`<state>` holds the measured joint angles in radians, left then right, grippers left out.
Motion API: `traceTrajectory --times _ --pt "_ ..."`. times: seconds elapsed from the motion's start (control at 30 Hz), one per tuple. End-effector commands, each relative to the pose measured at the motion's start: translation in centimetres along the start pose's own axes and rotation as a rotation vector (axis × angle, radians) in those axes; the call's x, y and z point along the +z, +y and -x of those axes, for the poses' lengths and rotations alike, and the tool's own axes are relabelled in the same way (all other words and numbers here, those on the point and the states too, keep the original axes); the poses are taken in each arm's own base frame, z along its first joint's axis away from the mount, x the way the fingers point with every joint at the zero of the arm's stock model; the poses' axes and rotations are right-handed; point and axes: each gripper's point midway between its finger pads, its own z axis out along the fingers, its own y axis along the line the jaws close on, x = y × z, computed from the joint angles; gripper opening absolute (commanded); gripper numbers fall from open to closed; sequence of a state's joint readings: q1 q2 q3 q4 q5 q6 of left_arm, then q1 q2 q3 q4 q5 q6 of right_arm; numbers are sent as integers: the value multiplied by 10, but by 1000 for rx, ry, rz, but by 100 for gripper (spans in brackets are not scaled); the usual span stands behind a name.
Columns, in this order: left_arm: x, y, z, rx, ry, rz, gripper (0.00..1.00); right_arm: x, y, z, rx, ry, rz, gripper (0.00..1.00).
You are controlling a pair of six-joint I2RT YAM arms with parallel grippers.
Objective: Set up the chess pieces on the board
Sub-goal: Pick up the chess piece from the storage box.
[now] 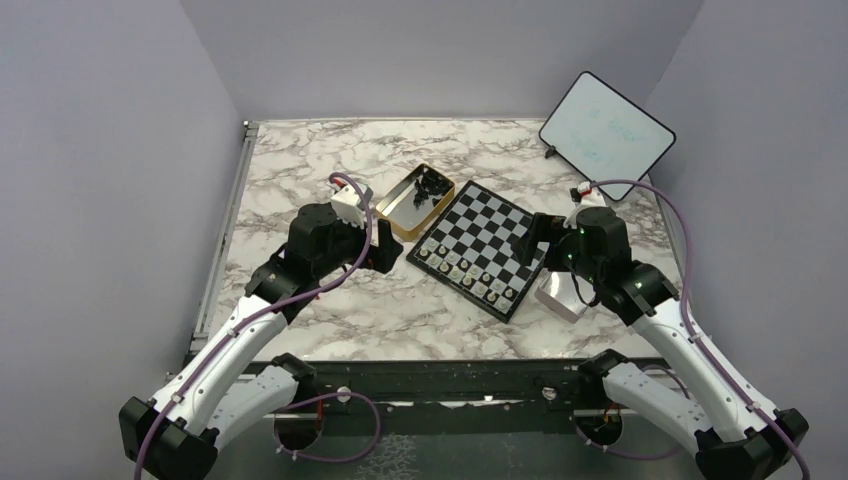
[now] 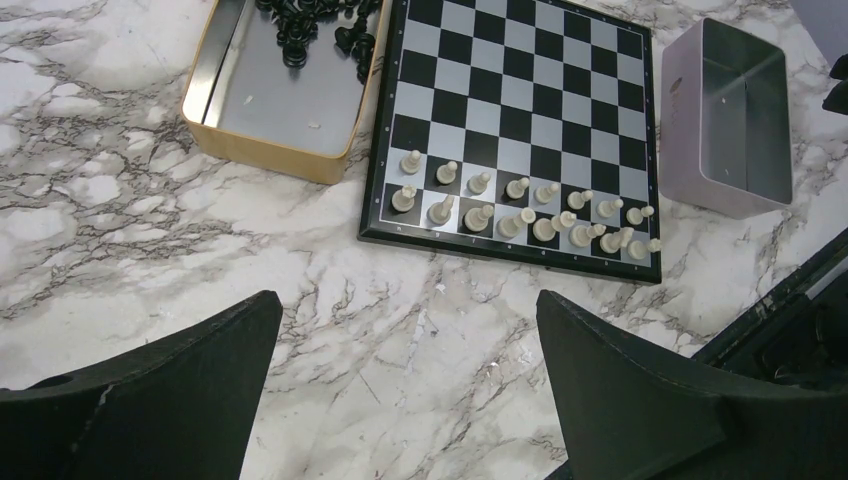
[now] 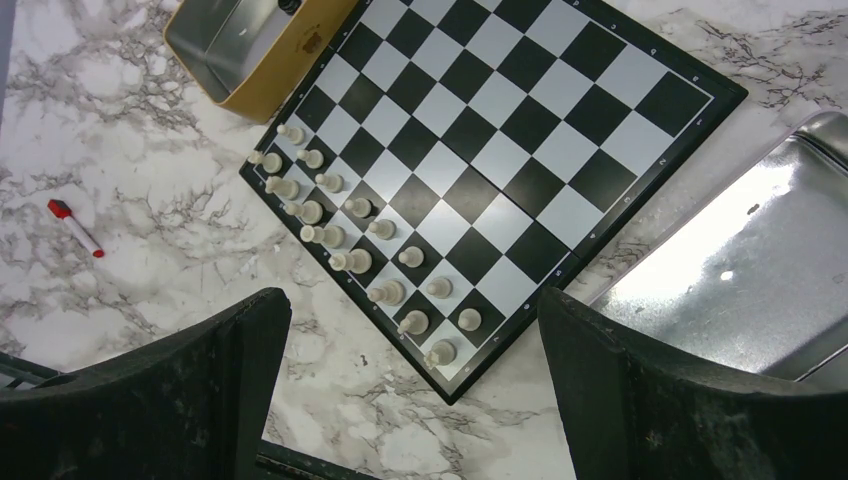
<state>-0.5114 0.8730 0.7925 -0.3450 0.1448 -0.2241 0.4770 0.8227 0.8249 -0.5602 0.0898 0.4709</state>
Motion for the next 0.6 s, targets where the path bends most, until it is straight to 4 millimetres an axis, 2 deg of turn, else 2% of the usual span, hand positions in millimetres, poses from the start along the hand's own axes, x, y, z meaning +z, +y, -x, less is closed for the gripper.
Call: traceTrajectory --times 0.0,0.23,0.33,0.37,0.43,0.57 --pt "0 5 5 -7 -31 24 99 -1 2 6 -8 -36 11 100" --pt "7 20 18 -49 -34 131 99 -9 7 9 -23 -50 49 100" --pt "15 16 33 -46 -31 117 99 -14 10 10 -44 -62 70 100" --pt "19 14 38 -49 -30 113 97 -15 10 10 -60 -64 78 100" --pt "29 14 49 -69 -27 124 86 -16 12 8 -88 -67 97 100" --pt "62 13 62 -100 9 120 76 -21 10 6 -95 -59 99 100"
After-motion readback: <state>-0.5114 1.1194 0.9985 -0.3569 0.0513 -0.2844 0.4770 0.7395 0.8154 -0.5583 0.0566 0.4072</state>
